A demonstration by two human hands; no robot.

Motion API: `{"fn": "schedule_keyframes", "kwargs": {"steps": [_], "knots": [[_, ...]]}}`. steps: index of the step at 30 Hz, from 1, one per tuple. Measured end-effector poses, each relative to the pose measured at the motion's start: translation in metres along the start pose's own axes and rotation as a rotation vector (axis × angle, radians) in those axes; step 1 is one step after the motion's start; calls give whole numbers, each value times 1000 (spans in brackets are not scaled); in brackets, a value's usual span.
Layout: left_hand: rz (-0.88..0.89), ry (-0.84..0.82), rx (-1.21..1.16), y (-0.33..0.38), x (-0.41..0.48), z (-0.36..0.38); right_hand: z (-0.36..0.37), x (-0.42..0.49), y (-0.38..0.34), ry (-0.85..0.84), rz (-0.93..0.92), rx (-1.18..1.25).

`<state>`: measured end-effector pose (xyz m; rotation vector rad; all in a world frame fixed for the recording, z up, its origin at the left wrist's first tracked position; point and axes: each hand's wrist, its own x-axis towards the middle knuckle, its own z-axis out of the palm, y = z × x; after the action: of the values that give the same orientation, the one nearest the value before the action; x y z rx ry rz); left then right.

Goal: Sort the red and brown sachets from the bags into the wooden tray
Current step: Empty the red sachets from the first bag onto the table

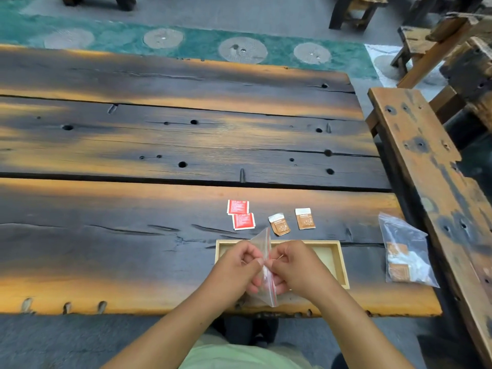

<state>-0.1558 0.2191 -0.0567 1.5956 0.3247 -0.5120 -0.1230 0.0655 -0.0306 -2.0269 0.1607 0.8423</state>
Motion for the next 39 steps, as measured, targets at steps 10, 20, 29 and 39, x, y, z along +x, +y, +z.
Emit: {"fn": "schedule_keyframes", "kwargs": {"steps": [10, 20, 29, 39], "knots": [[-31, -4, 10, -1, -5, -4, 6, -9, 3, 10, -155, -240], [-67, 16, -60, 10, -5, -2, 10, -7, 9, -32, -242, -112], [-56, -78, -60, 15, -3, -11, 1, -3, 14, -193, -176, 262], [-125, -76, 38, 14, -5, -9, 13, -2, 11, -112, -201, 110]]}}
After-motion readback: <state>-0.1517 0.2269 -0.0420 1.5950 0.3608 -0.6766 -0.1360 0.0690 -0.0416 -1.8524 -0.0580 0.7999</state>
